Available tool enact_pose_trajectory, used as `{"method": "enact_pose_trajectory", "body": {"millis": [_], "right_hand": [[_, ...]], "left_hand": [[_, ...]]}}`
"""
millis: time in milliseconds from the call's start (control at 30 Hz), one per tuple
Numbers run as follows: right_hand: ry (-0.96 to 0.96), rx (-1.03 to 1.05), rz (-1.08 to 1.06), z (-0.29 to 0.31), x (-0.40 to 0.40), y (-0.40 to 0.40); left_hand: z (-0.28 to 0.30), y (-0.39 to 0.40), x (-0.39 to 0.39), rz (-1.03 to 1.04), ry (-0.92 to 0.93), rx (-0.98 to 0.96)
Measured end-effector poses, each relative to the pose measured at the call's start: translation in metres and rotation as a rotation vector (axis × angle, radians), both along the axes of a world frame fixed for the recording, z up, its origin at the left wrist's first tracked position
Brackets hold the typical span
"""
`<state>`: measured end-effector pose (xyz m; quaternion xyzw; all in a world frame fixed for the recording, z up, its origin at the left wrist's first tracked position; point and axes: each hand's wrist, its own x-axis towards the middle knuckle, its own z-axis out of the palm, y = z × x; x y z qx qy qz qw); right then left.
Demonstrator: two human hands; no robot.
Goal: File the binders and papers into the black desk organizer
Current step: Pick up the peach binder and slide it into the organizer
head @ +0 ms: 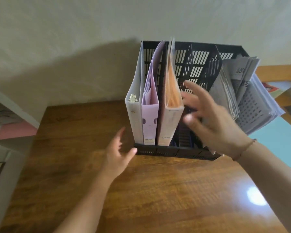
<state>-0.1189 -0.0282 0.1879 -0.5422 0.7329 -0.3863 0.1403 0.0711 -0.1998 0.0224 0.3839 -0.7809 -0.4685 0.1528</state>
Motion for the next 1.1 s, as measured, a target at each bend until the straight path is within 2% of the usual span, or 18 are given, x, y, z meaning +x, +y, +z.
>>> {"method": "enact_pose_trajectory", "body": {"millis": [67, 100, 133, 167, 233, 333, 433, 567, 633, 767, 900, 1000, 1067, 1100], "right_hand": [[0.144, -0.175, -0.09, 0.023, -0.01, -0.007], [0.238, -0.257, -0.186, 0.051, -0.027, -0.012], [0.338, -0.239, -0.252, 0.08, -0.045, -0.022], [0.438, -0.107, -0.247, 0.094, -0.058, -0.042], [0.668, 0.198, -0.164, 0.11, -0.09, -0.086], [0.823, 0.46, 0.051, 0.1, -0.128, -0.13], [0.968, 0.51, 0.181, 0.08, -0.146, -0.152], [1.165, 0.364, 0.085, 0.067, -0.155, -0.158], [1.169, 0.367, 0.063, 0.066, -0.159, -0.154], [1.178, 0.413, 0.092, 0.057, -0.161, -0.156], [1.342, 0.559, 0.088, 0.062, -0.163, -0.157], [1.362, 0.527, 0.153, 0.072, -0.159, -0.16], [1.32, 0.446, 0.154, 0.082, -0.149, -0.158], [1.213, 0.403, 0.104, 0.089, -0.139, -0.154]], "left_hand": [[0.042, -0.015, 0.01, -0.007, 0.382, -0.175], [0.081, -0.022, -0.004, -0.046, 0.536, -0.324], [0.121, -0.027, -0.02, -0.136, 0.617, -0.483], [0.146, -0.025, -0.023, -0.228, 0.627, -0.605], [0.185, -0.019, -0.04, -0.422, 0.434, -0.851], [0.2, -0.009, -0.065, -0.526, 0.112, -1.005], [0.196, -0.009, -0.077, -0.57, 0.048, -0.905], [0.187, -0.013, -0.081, -0.579, 0.097, -0.824], [0.187, -0.014, -0.082, -0.571, 0.121, -0.808], [0.183, -0.013, -0.084, -0.551, 0.15, -0.759], [0.178, -0.011, -0.087, -0.571, 0.137, -0.793], [0.179, -0.012, -0.086, -0.618, 0.114, -0.824], [0.185, -0.013, -0.081, -0.629, 0.159, -0.696], [0.188, -0.016, -0.079, -0.59, 0.187, -0.577]]}}
